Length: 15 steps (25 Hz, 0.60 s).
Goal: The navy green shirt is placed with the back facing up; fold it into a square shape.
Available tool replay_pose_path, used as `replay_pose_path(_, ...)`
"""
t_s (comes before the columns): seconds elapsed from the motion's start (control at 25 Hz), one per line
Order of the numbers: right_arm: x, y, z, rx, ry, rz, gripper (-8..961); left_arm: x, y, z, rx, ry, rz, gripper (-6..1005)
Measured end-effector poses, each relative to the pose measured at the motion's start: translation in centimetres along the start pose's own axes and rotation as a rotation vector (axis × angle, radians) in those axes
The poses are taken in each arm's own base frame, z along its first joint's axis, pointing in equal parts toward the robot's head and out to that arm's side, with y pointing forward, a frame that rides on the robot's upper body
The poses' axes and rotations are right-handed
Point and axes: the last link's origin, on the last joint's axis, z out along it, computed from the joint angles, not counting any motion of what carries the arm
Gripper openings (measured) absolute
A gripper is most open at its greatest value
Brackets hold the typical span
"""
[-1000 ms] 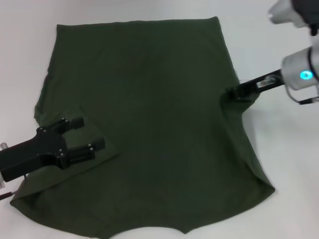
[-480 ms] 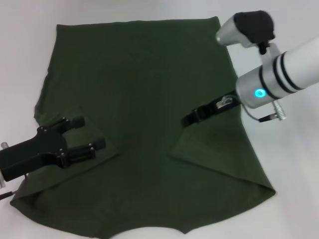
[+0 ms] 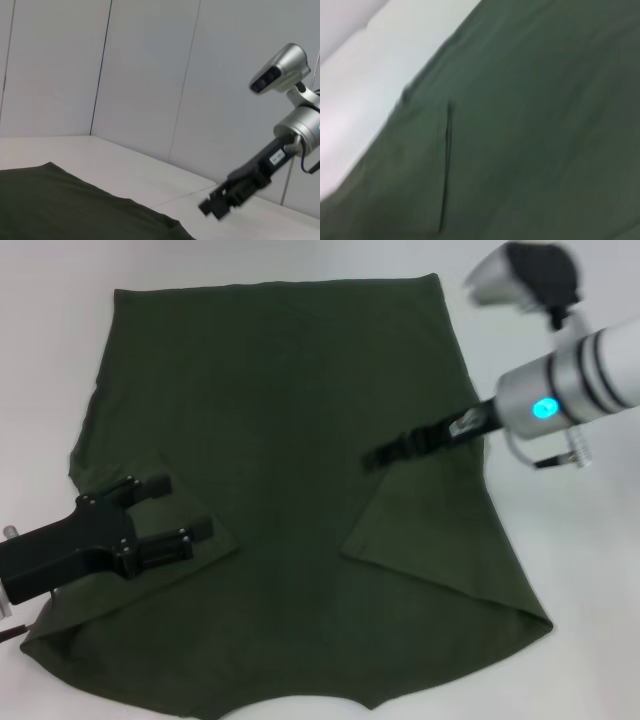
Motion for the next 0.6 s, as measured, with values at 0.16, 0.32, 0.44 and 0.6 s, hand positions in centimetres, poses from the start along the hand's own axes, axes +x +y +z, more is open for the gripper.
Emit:
replay_pose_path(0.16, 0.3, -2.2, -2.7, -0.052, -0.129, 0.058, 730, 0.1, 0.1, 0.1, -0.006, 0.010, -0.017, 943)
replay_pose_path(0.32, 2.4, -3.1, -5.1, -0.182, -0.214, 0.104, 765, 0.4, 0.1, 0.1, -0.009, 0.022, -0.060, 941)
replay_pose_path(0.44, 4.6, -3.3, -6.5, -0.262, -0.251, 0.065, 792, 0.4, 0.2, 0.2, -0.021, 0.019, -0.086, 940)
replay_pose_path(0.6, 8.4, -3.9, -7.5, -0.284, -0.300, -0.055, 864, 0.3, 0.4, 0.0, -0.040, -0.005, -0.113, 940)
